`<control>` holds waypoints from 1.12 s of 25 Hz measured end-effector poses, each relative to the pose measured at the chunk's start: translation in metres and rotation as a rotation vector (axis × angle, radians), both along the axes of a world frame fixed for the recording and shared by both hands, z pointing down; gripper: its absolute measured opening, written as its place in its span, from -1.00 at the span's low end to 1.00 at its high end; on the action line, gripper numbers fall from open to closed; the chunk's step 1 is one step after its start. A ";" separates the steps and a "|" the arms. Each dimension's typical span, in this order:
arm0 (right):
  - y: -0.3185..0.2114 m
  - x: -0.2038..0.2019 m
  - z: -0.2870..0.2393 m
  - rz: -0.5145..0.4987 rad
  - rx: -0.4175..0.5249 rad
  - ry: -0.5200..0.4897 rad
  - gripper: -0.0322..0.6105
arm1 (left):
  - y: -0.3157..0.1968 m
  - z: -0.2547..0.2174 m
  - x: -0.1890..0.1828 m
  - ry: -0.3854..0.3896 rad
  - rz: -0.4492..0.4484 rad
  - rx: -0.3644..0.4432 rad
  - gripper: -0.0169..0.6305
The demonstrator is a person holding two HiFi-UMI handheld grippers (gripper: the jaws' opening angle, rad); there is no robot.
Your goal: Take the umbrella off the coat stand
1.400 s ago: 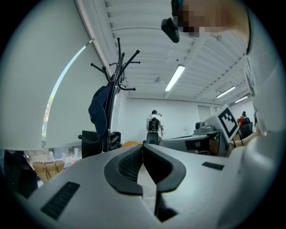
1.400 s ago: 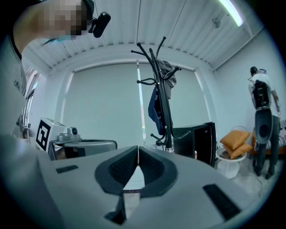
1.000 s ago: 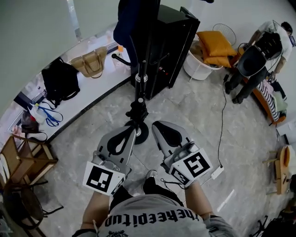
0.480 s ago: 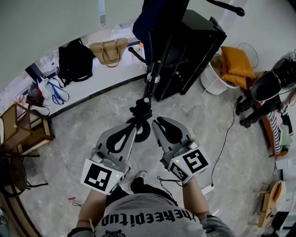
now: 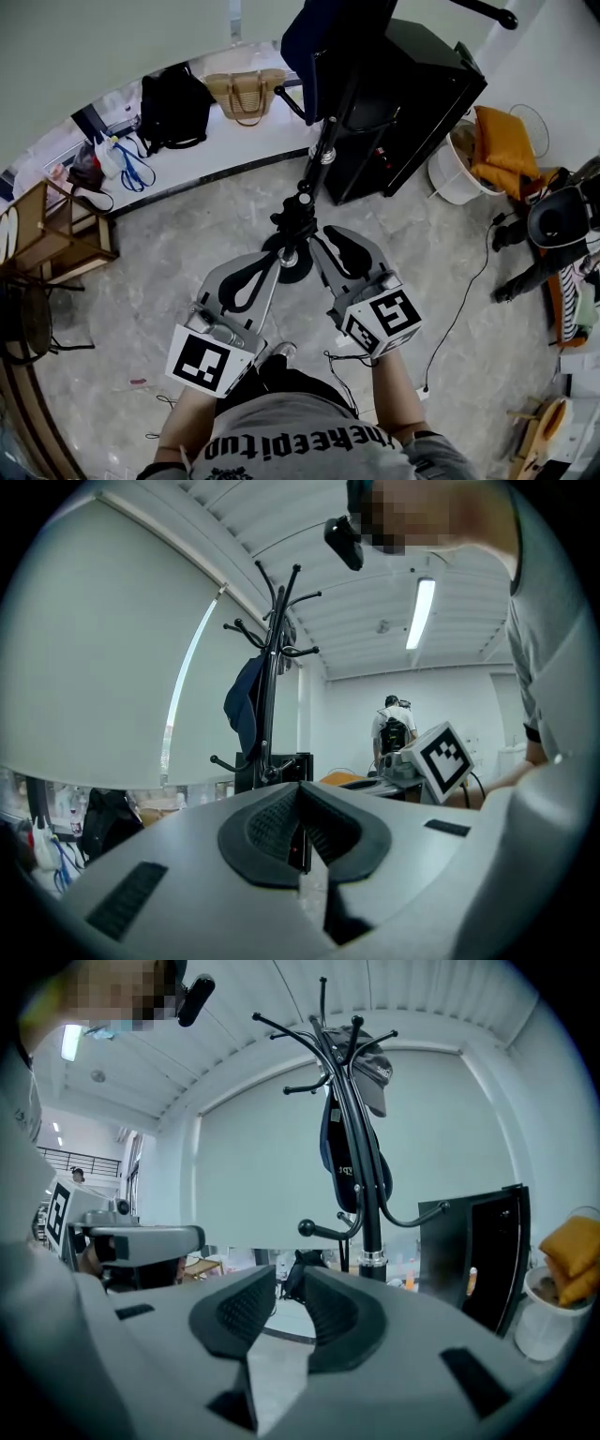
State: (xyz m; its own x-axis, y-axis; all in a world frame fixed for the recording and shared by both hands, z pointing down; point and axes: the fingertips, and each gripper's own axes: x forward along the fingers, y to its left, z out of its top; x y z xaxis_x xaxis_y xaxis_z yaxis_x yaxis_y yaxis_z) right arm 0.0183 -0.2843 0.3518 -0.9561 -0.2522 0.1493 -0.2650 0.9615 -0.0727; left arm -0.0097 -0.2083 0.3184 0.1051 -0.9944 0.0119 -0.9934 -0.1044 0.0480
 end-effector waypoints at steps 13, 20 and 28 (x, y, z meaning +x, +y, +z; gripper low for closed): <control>-0.025 -0.023 0.040 0.001 -0.030 0.062 -0.41 | -0.002 0.010 -0.006 -0.015 -0.013 -0.035 -0.90; -0.042 -0.039 0.063 0.029 -0.066 0.085 -0.31 | 0.003 0.021 -0.017 -0.014 -0.029 -0.065 -0.90; -0.054 -0.049 0.089 0.068 -0.091 0.133 -0.23 | 0.000 0.034 -0.030 0.016 -0.013 -0.082 -0.90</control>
